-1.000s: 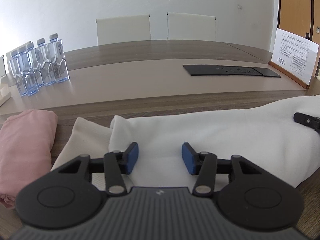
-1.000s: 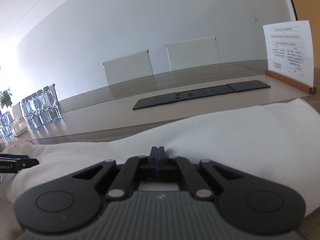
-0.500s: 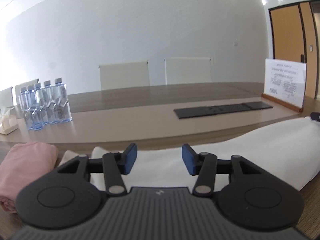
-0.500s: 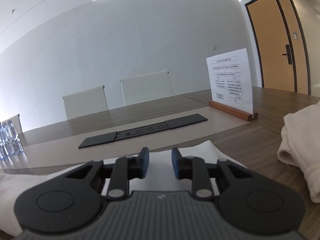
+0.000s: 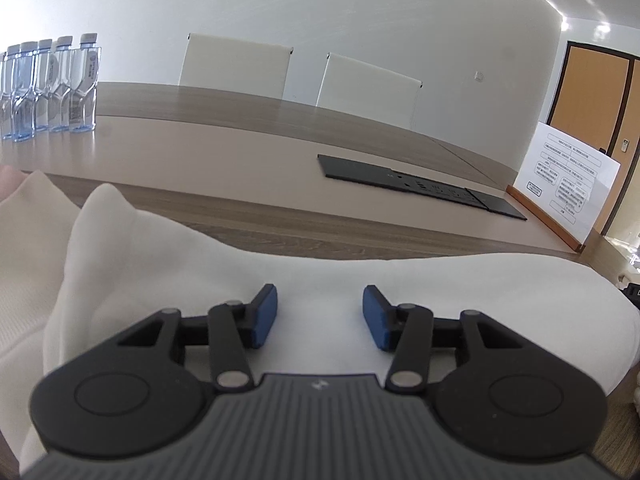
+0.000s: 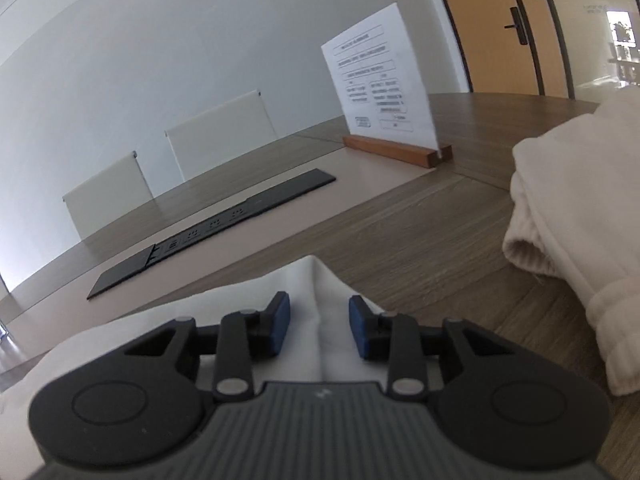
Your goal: Fold clothes
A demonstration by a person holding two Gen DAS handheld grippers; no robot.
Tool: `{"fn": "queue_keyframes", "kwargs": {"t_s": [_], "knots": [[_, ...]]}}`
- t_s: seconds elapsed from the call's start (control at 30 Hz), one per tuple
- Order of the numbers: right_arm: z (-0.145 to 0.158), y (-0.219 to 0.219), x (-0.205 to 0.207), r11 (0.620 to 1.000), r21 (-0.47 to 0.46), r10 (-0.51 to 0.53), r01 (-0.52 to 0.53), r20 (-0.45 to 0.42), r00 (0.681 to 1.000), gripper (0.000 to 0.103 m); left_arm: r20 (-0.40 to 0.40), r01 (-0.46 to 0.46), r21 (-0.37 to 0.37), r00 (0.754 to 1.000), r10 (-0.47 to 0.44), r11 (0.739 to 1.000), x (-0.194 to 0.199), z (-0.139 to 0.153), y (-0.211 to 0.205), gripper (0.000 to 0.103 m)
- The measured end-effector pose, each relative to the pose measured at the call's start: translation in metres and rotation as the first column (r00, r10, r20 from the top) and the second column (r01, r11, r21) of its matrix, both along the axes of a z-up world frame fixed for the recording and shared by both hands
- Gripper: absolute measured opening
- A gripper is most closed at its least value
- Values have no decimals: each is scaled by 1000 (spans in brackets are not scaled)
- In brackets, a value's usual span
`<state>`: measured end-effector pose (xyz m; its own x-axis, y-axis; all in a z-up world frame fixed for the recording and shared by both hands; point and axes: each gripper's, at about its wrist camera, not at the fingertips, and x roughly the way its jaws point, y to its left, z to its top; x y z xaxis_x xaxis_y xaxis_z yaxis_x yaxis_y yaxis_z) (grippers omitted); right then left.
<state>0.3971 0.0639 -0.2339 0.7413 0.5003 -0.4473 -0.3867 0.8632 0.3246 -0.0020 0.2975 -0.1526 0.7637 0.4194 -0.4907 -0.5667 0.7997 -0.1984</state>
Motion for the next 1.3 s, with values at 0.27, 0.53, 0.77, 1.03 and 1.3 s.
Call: {"fn": "queue_keyframes", "kwargs": {"t_s": [0.27,0.53,0.77,1.03,1.3], "knots": [[27,38,-97,949,78,288,-306,187,939,38,8,-14,22,1000,14,1000,0,-2,-5,47],[4,86,-139,899,-69,436,-432,219,873,38,-9,25,113,1000,-24,993,-29,9,-11,55],[0,74,-129,887,-13,455,-461,184,871,40,-29,72,199,997,-68,977,-108,24,-24,65],[2,74,-139,884,-31,465,-467,184,866,43,-144,40,157,989,-17,987,-120,7,-33,55],[4,74,-142,885,-54,465,-463,176,868,42,-119,-49,207,990,75,977,-125,19,-35,6]]}}
